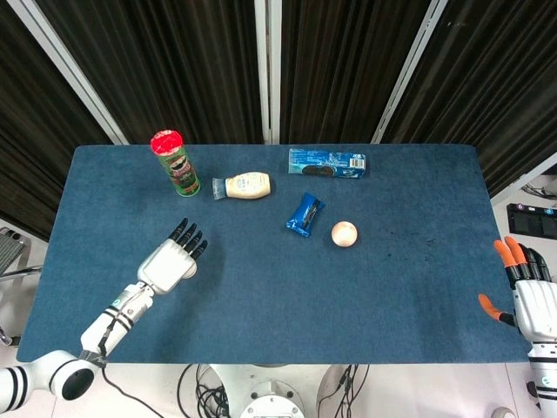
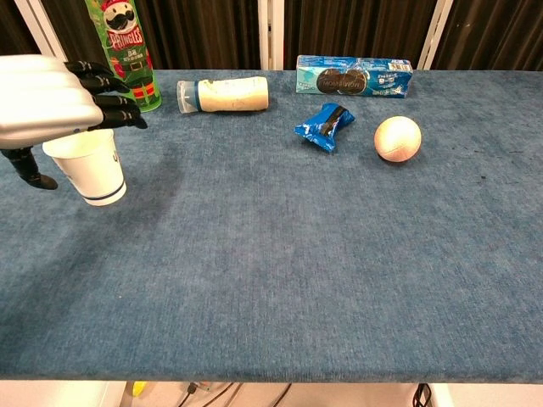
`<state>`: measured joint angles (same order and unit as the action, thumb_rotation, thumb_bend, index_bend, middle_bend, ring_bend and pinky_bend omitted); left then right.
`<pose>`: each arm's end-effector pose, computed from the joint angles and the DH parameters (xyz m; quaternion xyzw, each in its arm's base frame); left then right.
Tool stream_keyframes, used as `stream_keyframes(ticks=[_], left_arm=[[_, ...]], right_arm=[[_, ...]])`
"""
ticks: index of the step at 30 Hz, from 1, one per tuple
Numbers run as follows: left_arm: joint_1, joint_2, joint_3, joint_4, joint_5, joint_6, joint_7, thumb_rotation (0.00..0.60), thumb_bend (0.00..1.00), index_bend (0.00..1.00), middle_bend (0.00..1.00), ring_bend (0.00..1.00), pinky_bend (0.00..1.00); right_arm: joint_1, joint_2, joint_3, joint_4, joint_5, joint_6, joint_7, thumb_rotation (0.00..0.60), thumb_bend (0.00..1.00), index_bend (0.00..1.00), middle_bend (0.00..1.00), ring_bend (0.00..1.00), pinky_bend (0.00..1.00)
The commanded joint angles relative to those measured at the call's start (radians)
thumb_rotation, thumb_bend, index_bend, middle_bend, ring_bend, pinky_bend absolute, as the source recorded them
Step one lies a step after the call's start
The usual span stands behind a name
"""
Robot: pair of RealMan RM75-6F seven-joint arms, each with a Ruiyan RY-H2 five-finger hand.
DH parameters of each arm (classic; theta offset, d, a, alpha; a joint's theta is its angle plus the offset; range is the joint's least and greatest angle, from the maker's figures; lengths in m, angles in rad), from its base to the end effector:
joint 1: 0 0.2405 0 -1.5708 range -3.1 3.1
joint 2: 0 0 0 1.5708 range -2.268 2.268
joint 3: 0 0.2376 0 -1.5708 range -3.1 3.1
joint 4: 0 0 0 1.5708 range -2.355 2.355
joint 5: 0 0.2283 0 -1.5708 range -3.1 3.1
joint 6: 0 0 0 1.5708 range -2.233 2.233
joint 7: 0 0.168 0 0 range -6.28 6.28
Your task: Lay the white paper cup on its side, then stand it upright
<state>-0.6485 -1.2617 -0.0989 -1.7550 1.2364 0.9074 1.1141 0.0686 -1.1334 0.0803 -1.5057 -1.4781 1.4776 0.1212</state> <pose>-0.1492 0.3106 0.0023 -0.8671 -0.0321 -0.1554 0.4722 -0.3268 -0.2084 0.1476 0.5688 -0.3987 0.3991 0.5986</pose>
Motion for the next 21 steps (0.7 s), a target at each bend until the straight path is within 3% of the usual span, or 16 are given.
stream_keyframes(ticks=[1, 9, 21], left_arm=[[-0.018, -0.012, 0.024, -0.003, -0.065, 0.022, 0.075, 0.6, 0.1, 0.13, 0.12, 0.0, 0.0], [-0.045, -0.023, 0.054, -0.017, -0.109, 0.051, 0.1, 0.6, 0.1, 0.23, 0.17, 0.0, 0.0], [-0.06, -0.039, 0.082, 0.044, 0.006, 0.076, -0.068, 0.6, 0.16, 0.35, 0.36, 0.0, 0.0]], right_arm=[[-0.001, -0.003, 0.004, 0.003, 0.005, 0.004, -0.005, 0.6, 0.19, 0.0, 0.0, 0.0, 0.0], [-0.004, -0.006, 0.007, 0.004, 0.015, 0.003, 0.004, 0.6, 0.19, 0.0, 0.0, 0.0, 0.0], [-0.001, -0.006, 0.007, -0.001, 0.027, -0.015, 0.0, 0.6, 0.19, 0.0, 0.0, 0.0, 0.0]])
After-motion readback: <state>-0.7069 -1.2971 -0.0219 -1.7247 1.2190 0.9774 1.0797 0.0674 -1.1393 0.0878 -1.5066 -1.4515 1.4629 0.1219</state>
